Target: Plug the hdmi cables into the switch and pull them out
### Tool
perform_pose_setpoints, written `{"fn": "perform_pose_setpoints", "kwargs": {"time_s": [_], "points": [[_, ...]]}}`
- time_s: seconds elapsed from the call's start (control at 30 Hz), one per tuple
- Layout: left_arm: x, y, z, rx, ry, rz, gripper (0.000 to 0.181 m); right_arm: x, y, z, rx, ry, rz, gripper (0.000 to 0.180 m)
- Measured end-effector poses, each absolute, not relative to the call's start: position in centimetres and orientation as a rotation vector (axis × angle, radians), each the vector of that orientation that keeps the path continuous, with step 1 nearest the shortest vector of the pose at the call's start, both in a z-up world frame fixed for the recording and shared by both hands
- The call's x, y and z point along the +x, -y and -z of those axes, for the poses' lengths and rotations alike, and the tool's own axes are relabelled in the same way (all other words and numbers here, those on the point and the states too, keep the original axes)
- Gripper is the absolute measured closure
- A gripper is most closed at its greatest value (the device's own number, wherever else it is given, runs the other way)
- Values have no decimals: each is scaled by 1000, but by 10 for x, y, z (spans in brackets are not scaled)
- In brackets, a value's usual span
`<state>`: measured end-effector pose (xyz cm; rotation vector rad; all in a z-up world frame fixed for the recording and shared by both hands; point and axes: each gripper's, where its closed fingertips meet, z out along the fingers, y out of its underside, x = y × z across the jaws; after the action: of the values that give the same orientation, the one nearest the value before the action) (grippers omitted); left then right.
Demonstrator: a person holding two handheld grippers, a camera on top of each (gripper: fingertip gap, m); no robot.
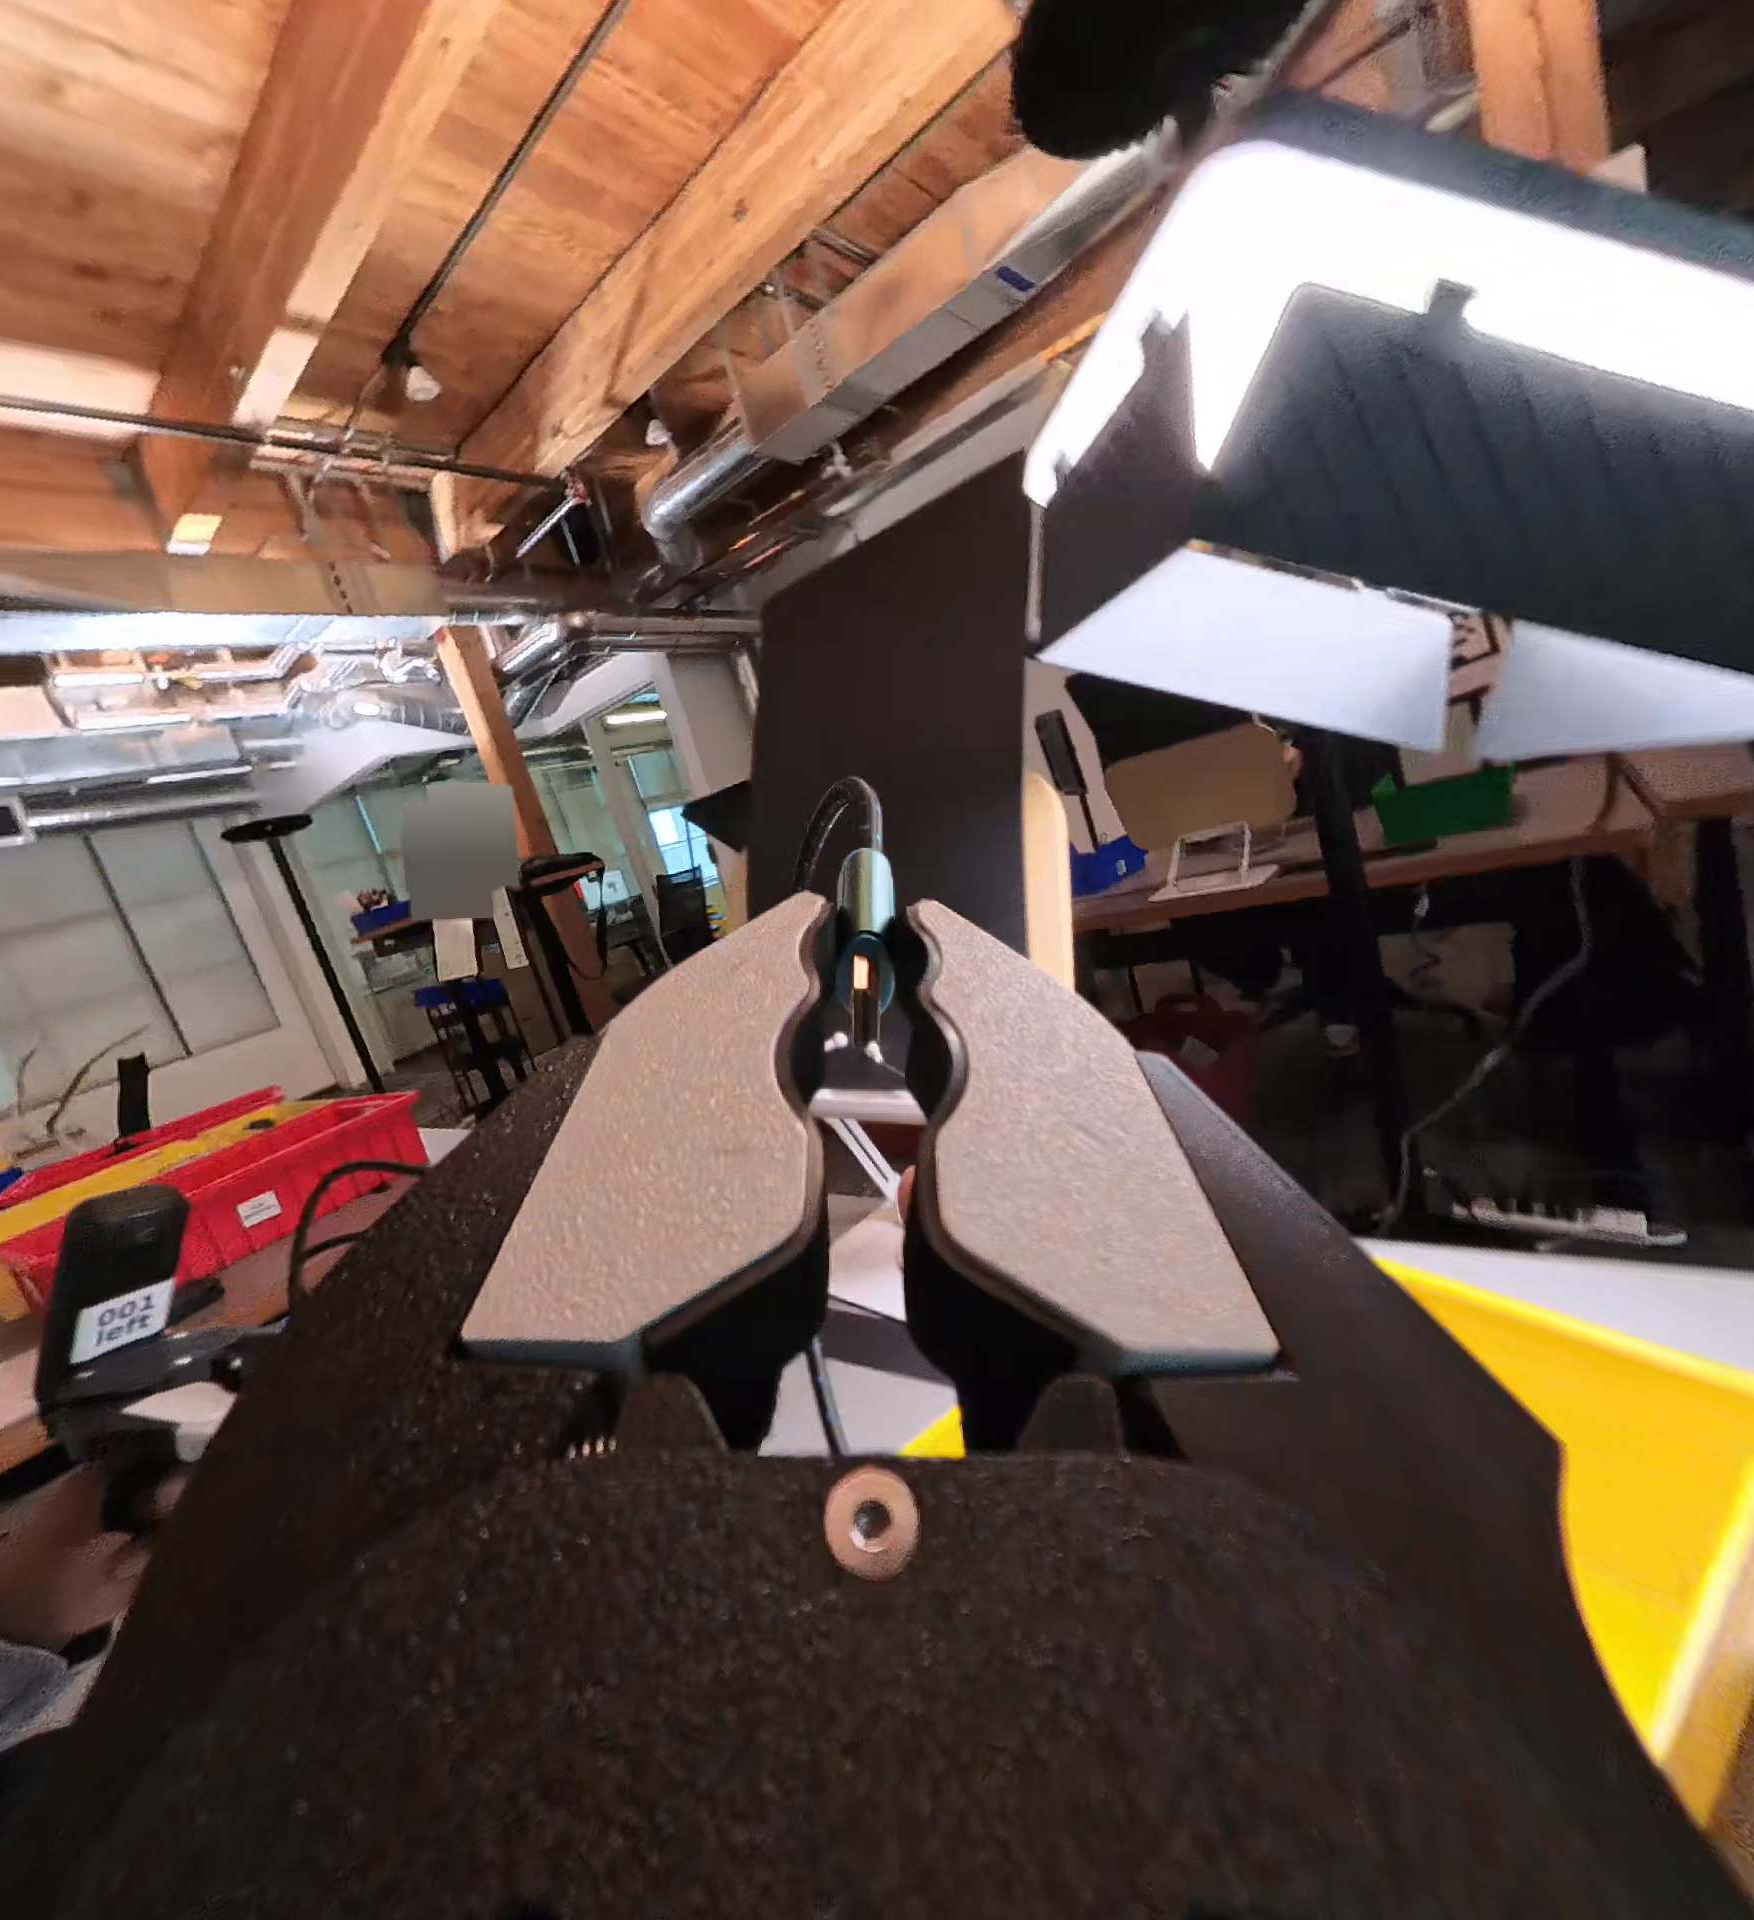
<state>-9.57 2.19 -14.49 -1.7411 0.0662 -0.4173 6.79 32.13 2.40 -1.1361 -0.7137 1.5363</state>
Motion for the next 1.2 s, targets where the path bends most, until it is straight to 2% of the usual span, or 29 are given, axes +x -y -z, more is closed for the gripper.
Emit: {"fn": "perform_pose_setpoints", "kwargs": {"time_s": [0.27,0.43,0.63,0.93,1.0,1.1,1.2], "points": [[-103,-19,143,-1725,-45,422,166,71,-336,85,-1400,667,-1462,170],[-106,-19,143,-1726,-38,421,166,67,-332,140,-1646,935,-1077,170],[-104,-21,147,-1740,-38,426,166,66,-329,171,-1766,1346,-574,169],[-106,-20,150,-1748,-29,433,166,75,-333,201,-1857,1706,-138,166],[-107,-20,150,-1748,-28,434,166,78,-333,200,-1866,1729,-113,153],[-106,-20,150,-1750,-32,431,166,70,-331,178,-1820,1638,-202,137],[-105,-21,151,-1752,-37,435,166,45,-311,132,-1641,1484,-486,139]]}}
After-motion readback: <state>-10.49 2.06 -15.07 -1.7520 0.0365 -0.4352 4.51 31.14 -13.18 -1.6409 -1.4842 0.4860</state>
